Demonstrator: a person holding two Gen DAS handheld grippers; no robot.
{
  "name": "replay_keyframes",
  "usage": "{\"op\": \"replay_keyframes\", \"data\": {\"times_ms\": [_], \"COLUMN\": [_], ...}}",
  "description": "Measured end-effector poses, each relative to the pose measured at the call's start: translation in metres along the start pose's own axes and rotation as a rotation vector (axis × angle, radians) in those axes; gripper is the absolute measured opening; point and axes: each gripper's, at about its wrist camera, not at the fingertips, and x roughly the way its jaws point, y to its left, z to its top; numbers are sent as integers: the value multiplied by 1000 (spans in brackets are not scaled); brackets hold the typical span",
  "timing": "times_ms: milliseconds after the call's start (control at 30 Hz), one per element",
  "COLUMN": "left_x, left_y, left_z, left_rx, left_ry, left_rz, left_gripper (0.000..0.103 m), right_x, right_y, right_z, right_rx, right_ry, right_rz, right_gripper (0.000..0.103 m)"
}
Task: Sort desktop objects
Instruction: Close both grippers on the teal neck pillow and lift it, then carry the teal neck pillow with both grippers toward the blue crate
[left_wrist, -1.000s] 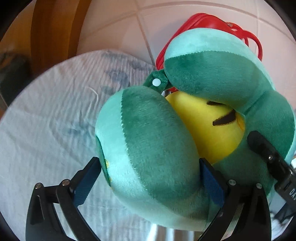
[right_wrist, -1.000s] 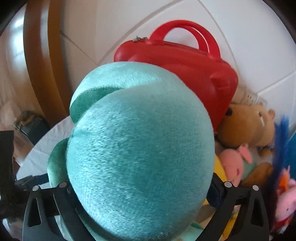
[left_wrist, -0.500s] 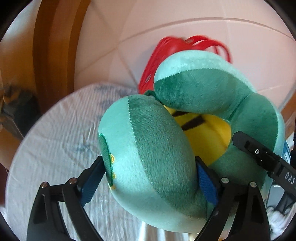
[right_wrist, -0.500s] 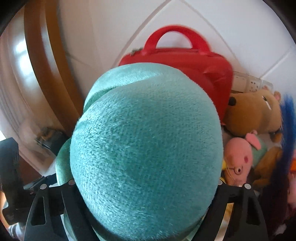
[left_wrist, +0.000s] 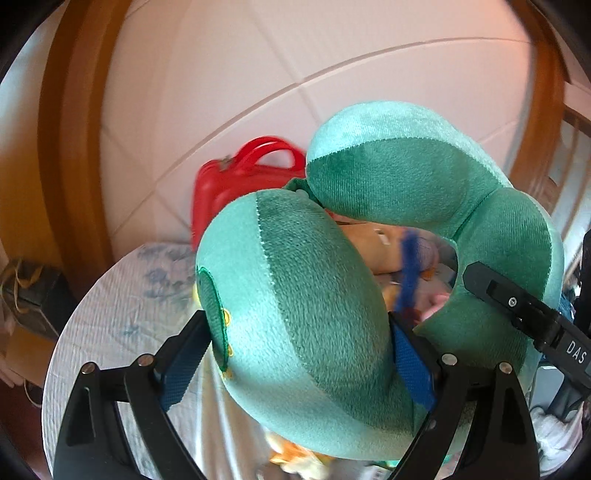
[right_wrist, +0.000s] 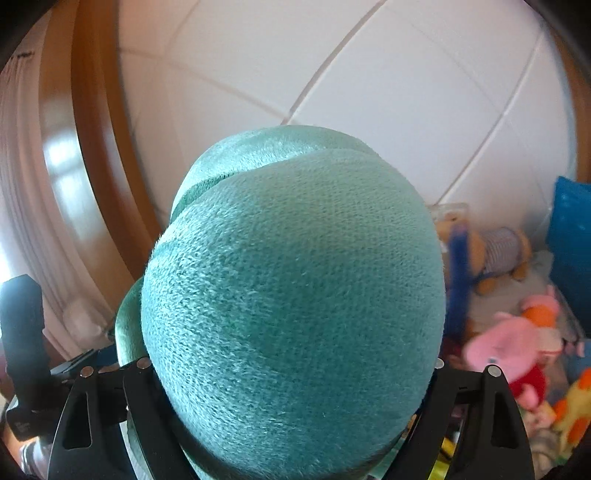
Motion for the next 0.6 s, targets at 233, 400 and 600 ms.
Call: {"op": "replay_keyframes", "data": {"times_ms": [233, 400, 600], "left_x": [-22, -27, -33], "left_y": [-87, -140, -187], "left_z": [-20, -38, -48], "left_rx": [40, 33, 59], "left_ry": [-17, -19, -26], "left_rz": [8, 4, -26], "left_gripper": [93, 93, 93], "right_x": [-75, -105, -136], "right_y": [-61, -98, -134], "right_z": [-11, -14, -19], "right_rx": [27, 17, 21], "right_ry": [-41, -38, -52], "right_rz": [21, 32, 18], "right_gripper": [88, 88, 88]}}
